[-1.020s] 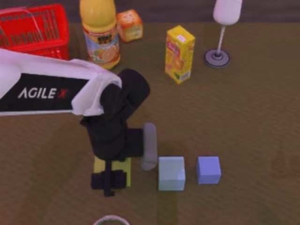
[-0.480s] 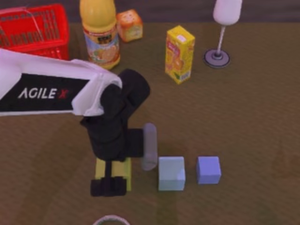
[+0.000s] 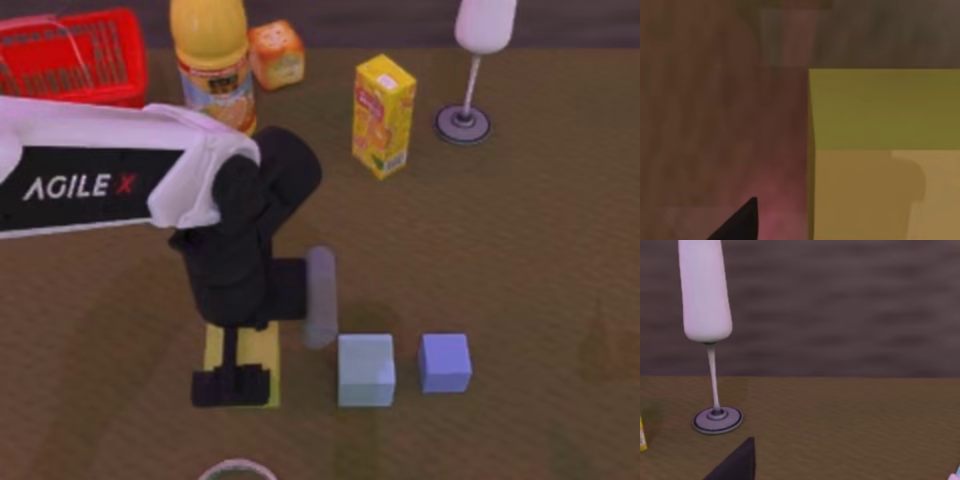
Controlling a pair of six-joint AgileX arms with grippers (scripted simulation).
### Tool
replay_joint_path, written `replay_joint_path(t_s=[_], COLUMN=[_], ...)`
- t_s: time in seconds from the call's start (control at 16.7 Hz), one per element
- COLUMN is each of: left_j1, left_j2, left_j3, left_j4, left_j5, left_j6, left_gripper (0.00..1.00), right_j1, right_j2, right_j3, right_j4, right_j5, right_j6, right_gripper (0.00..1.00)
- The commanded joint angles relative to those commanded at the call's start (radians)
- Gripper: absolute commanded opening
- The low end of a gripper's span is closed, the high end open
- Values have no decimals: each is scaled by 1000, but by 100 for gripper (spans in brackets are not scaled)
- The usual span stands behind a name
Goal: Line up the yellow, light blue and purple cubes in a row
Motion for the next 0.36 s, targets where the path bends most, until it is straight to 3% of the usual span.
replay_joint_path(t_s=[0.36], left_j1=[13], left_j2=[-81], left_j3=[102], left_j4=[-188], left_j5=[1], left_j6=[-3], left_gripper=[100], right_j1=[0], right_j2=[0], right_j3=[0], right_j4=[0], right_j5=[0], right_j6=[0], right_gripper=[100])
